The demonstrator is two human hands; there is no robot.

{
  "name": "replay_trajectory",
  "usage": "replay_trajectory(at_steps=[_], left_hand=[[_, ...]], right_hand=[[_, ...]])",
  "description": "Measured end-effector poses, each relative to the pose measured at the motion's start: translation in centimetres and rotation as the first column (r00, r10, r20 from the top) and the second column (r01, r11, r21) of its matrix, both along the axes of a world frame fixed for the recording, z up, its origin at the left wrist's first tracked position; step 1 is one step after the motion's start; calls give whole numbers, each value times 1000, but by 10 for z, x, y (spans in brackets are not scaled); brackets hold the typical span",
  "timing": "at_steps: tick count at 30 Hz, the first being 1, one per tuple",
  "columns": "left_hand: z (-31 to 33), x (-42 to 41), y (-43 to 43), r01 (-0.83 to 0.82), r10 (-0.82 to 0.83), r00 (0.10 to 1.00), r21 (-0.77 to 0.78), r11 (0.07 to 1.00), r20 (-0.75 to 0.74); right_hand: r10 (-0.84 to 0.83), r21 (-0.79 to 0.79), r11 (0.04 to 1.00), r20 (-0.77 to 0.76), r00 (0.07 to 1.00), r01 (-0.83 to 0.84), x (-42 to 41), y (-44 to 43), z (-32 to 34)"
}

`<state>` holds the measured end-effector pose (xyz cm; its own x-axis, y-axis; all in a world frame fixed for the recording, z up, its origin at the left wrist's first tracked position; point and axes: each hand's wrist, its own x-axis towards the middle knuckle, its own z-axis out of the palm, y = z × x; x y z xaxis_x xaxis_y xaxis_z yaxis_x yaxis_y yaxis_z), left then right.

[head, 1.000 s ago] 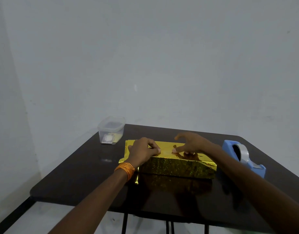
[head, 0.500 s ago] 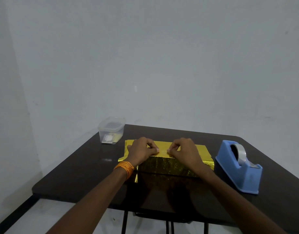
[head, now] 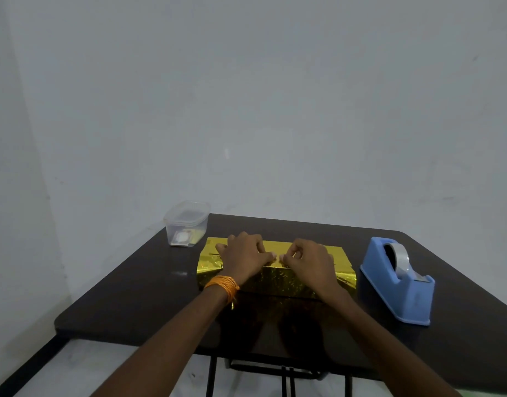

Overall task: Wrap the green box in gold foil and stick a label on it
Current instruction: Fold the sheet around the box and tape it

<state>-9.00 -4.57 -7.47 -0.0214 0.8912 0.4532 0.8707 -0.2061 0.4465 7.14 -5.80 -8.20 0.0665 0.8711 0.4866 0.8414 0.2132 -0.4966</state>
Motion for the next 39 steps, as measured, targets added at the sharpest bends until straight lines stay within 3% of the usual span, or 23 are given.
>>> replay_trajectory(at_steps=[12, 17, 21, 24, 29, 33, 39], left_hand=[[5, -9, -9, 57, -50, 996, -99, 993, 68], [15, 1, -21, 24, -29, 999, 145, 989, 30], [22, 48, -28, 205, -247, 959, 258, 944, 139], [24, 93, -37, 393, -444, 867, 237, 889, 227], [9, 171, -37, 560, -559, 795, 68, 826, 236], [-2, 213, -39, 628, -593, 762, -74, 775, 261], [-16, 229, -34, 626, -592, 761, -61, 778, 266]], right_hand=[[-37, 28, 999, -36, 999, 38, 51, -20, 2], [-90, 175, 979, -68, 994, 100, 90, -36, 25], [-295, 236, 931, 43, 954, 277, 138, -52, 40], [-435, 111, 897, 60, 899, 427, 171, -60, 36], [-320, -180, 942, -212, 923, 285, 208, -73, 26], [-267, -342, 938, -594, 759, 62, 221, -76, 25], [-276, -383, 924, -680, 679, -8, 228, -70, 24]])
